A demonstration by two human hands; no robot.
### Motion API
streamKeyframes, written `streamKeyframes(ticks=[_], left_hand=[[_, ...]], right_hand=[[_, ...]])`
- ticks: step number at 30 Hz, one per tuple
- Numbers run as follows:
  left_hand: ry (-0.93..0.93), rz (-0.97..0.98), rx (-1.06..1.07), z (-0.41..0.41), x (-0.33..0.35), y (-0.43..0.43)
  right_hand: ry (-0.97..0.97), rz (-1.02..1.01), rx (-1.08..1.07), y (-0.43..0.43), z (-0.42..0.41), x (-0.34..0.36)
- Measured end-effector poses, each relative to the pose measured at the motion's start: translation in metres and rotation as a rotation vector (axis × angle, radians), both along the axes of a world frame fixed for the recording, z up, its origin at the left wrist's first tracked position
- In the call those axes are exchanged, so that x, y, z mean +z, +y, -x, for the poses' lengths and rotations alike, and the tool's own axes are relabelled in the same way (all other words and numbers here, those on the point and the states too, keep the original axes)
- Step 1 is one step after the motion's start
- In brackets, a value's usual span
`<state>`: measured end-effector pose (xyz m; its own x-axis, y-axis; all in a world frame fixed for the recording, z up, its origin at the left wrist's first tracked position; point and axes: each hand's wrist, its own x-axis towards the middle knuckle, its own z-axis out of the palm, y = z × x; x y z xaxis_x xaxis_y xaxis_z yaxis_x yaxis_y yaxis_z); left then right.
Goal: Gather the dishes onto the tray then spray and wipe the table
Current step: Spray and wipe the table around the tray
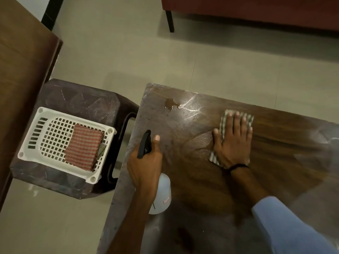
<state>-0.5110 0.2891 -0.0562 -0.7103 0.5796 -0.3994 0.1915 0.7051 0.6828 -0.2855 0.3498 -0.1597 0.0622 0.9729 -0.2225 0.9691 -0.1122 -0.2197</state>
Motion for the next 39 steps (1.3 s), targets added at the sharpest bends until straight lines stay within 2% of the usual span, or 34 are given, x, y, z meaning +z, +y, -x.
streamKeyframes(ticks=[3,5,8,10,11,15,18,20,22,25,28,30,32,34,36,39], left_hand=[[0.010,0.005,0.005,0.007,0.000,-0.014],[0.020,-0.017,0.049,0.009,0.001,-0.021],[0.088,-0.110,0.069,0.012,0.001,-0.030],[0.137,-0.153,0.022,0.019,-0.003,-0.036],[0.147,-0.142,0.005,0.024,-0.008,-0.038],[0.176,-0.216,-0.062,0.036,-0.014,-0.041],[0.090,-0.235,-0.028,0.044,-0.017,-0.039],[0.126,-0.234,-0.063,0.047,-0.018,-0.038],[0.164,-0.226,-0.098,0.050,-0.024,-0.040],[0.176,-0.229,-0.149,0.056,-0.027,-0.044],[0.240,-0.219,-0.212,0.067,-0.026,-0.051],[0.145,-0.185,-0.137,0.073,-0.019,-0.053],[0.085,-0.161,-0.091,0.076,-0.014,-0.058],[0.062,-0.143,-0.086,0.078,-0.012,-0.062],[0.011,-0.152,-0.049,0.082,-0.014,-0.065],[-0.035,-0.159,-0.012,0.085,-0.018,-0.072]], right_hand=[[0.014,-0.035,-0.013,0.053,0.053,-0.004],[0.044,-0.034,0.061,0.072,0.099,-0.008],[0.086,-0.016,0.381,0.047,0.148,-0.005],[0.088,0.004,0.574,0.006,0.142,0.000],[0.088,0.003,0.599,-0.012,0.130,0.002],[0.043,-0.009,0.341,-0.010,0.086,0.000],[0.019,-0.032,0.072,0.049,0.112,0.000],[0.033,-0.048,0.001,0.085,0.150,-0.001],[0.072,-0.045,0.104,0.099,0.194,-0.004],[0.072,-0.058,0.433,0.069,0.243,-0.002],[0.057,-0.022,0.673,0.010,0.224,0.000],[0.058,-0.003,0.618,-0.007,0.193,-0.001],[0.029,-0.019,0.422,0.011,0.172,-0.003],[0.013,-0.024,0.204,0.046,0.175,-0.001],[0.023,-0.032,0.078,0.084,0.199,0.004],[0.036,-0.013,0.168,0.112,0.244,0.004]])
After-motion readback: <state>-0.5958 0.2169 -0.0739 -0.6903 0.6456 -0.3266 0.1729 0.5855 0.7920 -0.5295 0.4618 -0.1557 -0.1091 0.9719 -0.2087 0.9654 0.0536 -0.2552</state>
